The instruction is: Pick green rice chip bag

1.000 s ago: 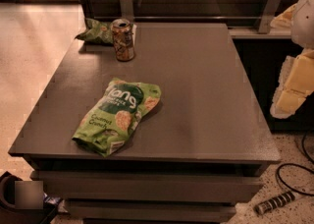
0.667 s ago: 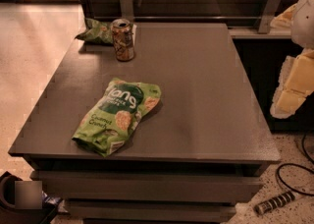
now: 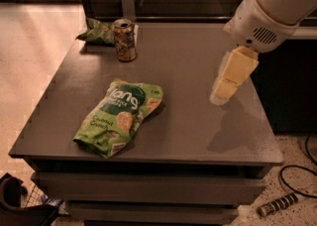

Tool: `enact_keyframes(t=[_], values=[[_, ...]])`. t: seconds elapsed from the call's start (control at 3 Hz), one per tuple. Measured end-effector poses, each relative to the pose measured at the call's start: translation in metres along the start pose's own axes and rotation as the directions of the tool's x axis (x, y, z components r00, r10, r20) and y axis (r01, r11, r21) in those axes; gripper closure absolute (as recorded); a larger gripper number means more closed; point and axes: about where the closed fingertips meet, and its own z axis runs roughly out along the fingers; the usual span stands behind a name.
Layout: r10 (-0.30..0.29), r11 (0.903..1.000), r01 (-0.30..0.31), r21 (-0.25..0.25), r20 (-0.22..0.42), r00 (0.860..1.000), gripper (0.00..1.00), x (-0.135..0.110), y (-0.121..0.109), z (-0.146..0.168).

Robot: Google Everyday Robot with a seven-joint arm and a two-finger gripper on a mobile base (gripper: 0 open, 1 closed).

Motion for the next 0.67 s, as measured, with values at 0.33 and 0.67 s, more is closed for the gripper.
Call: enact_keyframes(t=[0.33, 0.67], values=[[0.054, 0.9985, -0.053, -0.012, 0.042, 0.998, 0.00, -0.032, 0.010, 0.023], [0.082, 0.9966, -0.082, -0.009, 0.063, 0.995, 0.00, -0.074, 0.032, 0.049]])
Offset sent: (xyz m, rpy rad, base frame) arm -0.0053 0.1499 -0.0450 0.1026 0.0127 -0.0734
